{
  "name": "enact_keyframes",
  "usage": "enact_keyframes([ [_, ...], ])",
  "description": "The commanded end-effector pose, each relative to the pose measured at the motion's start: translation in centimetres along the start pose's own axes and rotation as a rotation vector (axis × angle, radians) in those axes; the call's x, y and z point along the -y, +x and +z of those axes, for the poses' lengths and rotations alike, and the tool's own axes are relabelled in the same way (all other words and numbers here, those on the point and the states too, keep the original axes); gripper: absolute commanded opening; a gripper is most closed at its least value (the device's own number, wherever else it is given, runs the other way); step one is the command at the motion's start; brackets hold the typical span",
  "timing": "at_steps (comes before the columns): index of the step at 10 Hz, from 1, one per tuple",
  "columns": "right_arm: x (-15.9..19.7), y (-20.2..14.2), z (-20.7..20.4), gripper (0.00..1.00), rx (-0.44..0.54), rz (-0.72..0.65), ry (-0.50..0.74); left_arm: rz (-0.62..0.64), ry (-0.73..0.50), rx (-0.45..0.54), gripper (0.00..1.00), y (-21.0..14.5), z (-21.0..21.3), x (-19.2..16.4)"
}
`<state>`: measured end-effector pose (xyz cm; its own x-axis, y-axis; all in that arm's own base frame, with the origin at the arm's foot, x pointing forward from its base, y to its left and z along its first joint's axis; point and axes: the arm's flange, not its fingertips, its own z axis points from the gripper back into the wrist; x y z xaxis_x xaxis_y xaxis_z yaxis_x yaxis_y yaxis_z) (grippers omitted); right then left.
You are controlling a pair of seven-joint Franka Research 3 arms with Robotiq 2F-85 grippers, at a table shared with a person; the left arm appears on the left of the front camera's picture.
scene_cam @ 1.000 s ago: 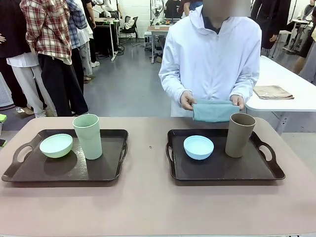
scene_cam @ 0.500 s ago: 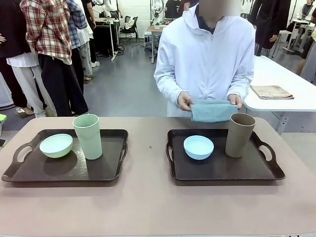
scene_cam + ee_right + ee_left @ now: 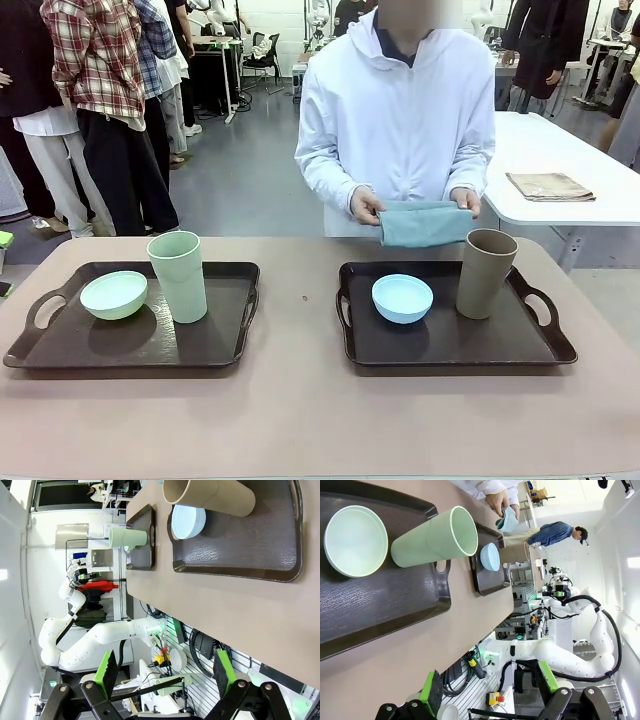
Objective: Set up a tray with a mat and arrange the tableware.
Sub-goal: Pick up the Picnic Bowl and Reusable plastic cup from the Handle tray in front of the human's position and hold them in the air.
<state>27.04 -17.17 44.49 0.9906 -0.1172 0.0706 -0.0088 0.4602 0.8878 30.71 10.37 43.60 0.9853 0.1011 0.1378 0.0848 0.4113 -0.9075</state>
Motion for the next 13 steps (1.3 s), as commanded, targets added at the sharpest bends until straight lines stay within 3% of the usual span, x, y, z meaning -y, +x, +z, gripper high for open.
enact_keyframes([
  [1, 0.0, 0.0, 0.0, 1.00, 0.000, 0.000, 0.000, 0.000, 0.000, 0.000, 1.00, 0.0, 0.0, 0.0],
  [3, -1.3, 3.0, 0.4, 1.00, -0.019, 0.218, 0.040, -0.115, 0.079, 0.012, 1.00, 1.0, -1.0, 5.3],
  [5, -3.4, 6.5, -0.1, 1.00, -0.028, 0.359, -0.017, -0.260, 0.231, 0.001, 1.00, 2.6, -3.2, 14.1],
  [7, -5.4, 9.2, -0.8, 1.00, -0.019, 0.547, -0.128, -0.328, 0.311, -0.023, 1.00, 3.3, -6.8, 21.7],
  [8, -6.0, 10.6, -0.9, 1.00, -0.054, 0.639, -0.220, -0.351, 0.355, -0.038, 1.00, 3.4, -9.7, 25.4],
  [10, -6.6, 12.0, -1.0, 1.00, -0.285, 0.878, -0.293, -0.368, 0.473, -0.066, 1.00, 3.7, -16.7, 31.1],
  [13, -5.5, 13.4, -1.7, 1.00, -0.412, 0.984, -0.182, -0.349, 0.712, -0.083, 1.00, 4.7, -29.5, 35.3],
])
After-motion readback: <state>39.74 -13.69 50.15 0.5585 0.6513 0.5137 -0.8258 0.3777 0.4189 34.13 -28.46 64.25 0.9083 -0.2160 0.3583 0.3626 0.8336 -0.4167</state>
